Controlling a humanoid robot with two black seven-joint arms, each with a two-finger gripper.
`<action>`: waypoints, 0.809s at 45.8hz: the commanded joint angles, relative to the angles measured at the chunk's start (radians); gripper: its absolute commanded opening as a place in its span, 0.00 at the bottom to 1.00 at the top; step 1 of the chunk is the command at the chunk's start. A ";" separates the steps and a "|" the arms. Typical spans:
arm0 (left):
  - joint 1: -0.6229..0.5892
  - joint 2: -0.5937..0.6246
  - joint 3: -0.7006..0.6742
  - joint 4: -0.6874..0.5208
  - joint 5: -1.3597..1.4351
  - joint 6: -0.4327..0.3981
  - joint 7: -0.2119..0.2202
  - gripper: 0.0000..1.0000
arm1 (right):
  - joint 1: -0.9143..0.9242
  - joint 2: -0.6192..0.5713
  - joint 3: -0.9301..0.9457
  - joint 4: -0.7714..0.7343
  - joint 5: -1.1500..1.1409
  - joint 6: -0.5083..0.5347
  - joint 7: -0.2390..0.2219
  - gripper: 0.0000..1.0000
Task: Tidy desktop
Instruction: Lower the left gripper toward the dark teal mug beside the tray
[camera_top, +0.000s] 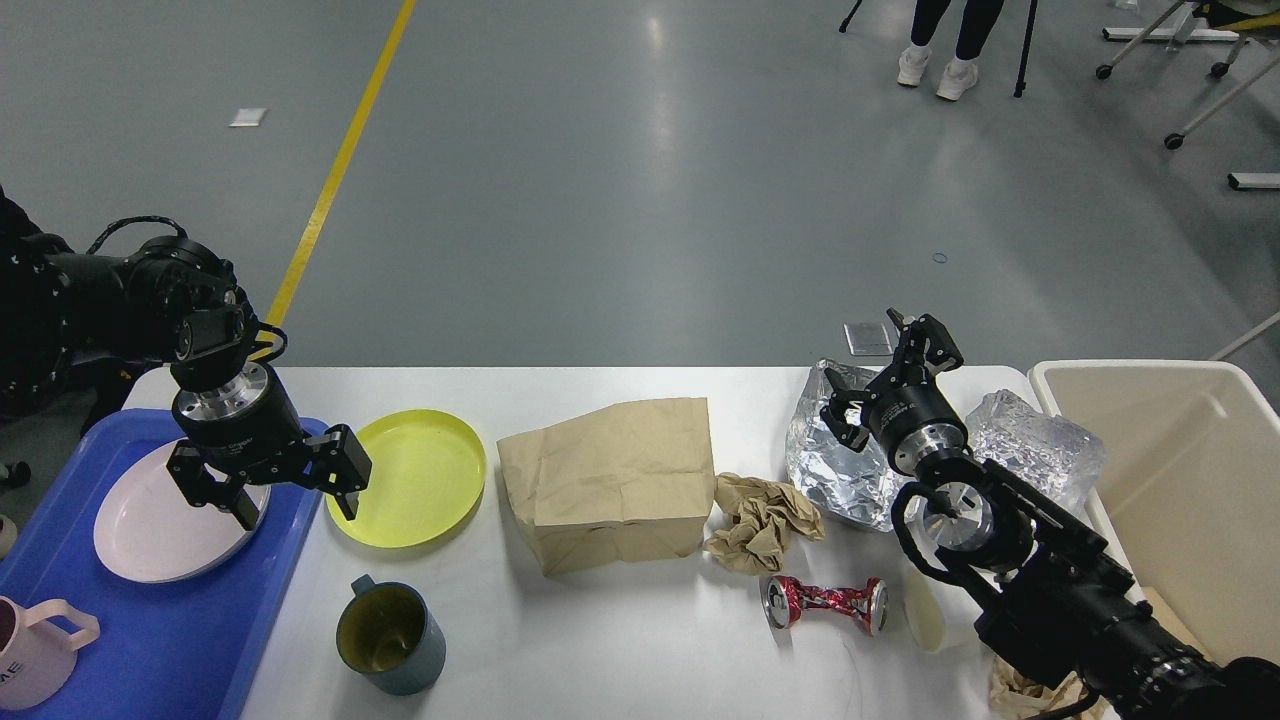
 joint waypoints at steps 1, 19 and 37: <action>0.028 -0.001 -0.003 0.000 0.008 0.000 0.000 0.97 | 0.000 0.000 0.000 0.000 0.000 -0.001 0.000 1.00; 0.058 -0.004 -0.069 -0.008 0.008 0.000 0.000 0.97 | 0.000 0.000 0.000 0.000 0.000 0.001 0.000 1.00; 0.055 -0.005 -0.063 -0.104 0.037 0.000 0.000 0.97 | 0.000 0.000 0.000 0.000 0.000 -0.001 0.000 1.00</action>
